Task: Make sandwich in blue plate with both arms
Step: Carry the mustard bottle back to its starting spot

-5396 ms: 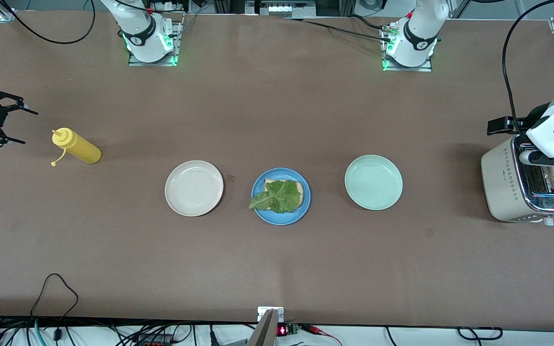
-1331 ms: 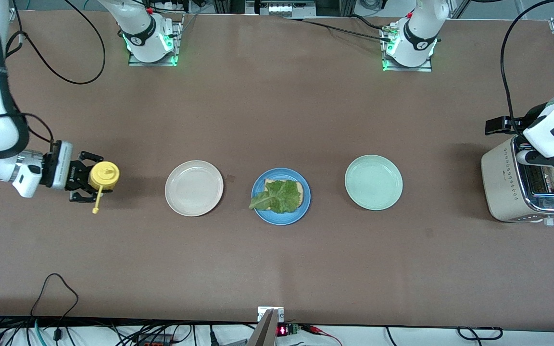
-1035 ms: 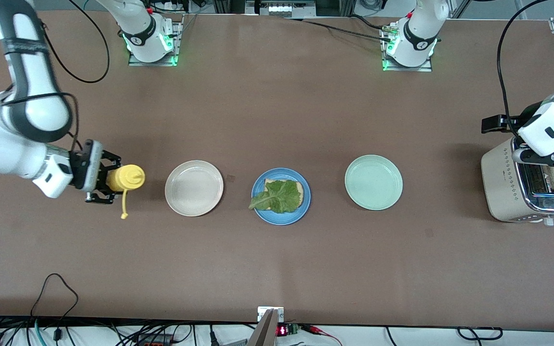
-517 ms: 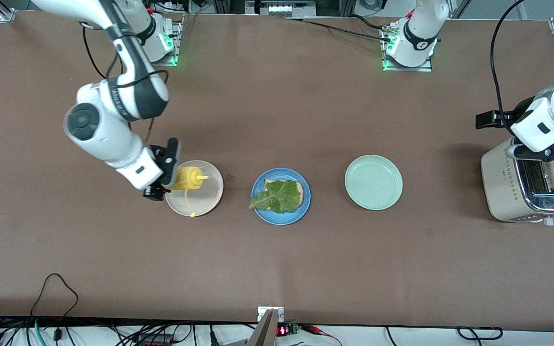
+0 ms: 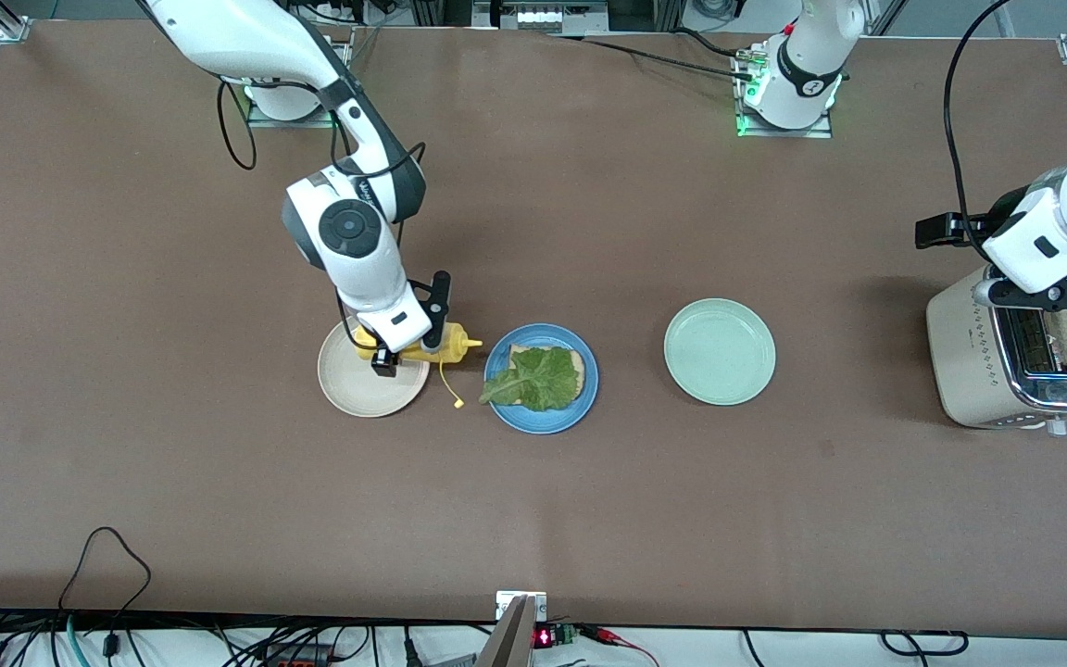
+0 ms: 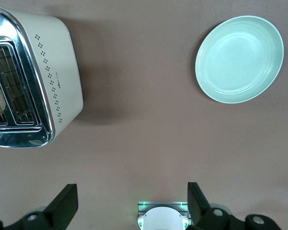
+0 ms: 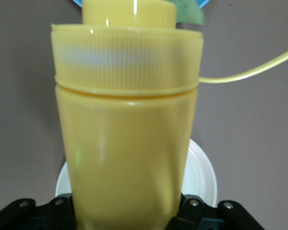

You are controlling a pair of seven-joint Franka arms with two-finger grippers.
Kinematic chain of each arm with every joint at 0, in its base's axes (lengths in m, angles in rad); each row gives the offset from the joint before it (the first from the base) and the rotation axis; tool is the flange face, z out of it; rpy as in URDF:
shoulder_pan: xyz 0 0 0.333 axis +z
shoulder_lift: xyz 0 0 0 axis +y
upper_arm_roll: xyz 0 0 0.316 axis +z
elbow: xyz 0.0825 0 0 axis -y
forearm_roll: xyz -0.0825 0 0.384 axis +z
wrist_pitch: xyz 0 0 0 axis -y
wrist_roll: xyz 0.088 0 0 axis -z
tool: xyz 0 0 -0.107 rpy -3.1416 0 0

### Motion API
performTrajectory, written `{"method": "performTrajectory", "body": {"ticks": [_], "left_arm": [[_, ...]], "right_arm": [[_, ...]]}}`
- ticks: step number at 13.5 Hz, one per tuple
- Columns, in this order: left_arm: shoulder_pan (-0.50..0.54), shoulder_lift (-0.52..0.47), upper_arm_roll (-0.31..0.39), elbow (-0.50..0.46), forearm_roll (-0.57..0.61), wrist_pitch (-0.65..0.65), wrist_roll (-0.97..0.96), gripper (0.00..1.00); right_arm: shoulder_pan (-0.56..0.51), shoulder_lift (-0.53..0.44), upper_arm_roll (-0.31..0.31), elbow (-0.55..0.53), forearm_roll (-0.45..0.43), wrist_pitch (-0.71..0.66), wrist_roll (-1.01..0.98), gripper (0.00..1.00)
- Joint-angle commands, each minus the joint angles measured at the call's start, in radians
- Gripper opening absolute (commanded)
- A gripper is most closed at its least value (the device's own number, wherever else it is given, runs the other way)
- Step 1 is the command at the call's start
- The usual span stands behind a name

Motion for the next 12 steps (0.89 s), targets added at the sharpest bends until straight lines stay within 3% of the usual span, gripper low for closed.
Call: {"method": "performTrajectory", "body": {"ticks": [1,7,9,10,12], "left_arm": [[0.001,-0.008,-0.004,0.008,0.003,-0.018,-0.009,1.00],[-0.001,-0.005,-0.004,0.025,0.003,-0.018,-0.011,1.00],[-0.001,-0.005,-0.005,0.025,0.003,-0.018,-0.011,1.00],[-0.001,-0.005,-0.005,0.025,0.003,-0.018,-0.011,1.00],[-0.002,-0.007,-0.010,0.025,0.003,-0.019,-0.011,1.00]], "right_arm": [[0.025,0.039,-0.011,0.044,-0.060,0.004,0.083,0.00],[-0.012,0.008,-0.011,0.044,-0.057,-0.003,0.066,0.00],[-0.093,-0.067,0.004,0.003,-0.048,-0.021,0.037,0.00],[-0.154,-0.110,0.046,-0.014,-0.045,-0.047,0.013,0.00],[-0.249,-0.185,0.091,-0.023,0.049,-0.146,-0.085,0.00]]}}
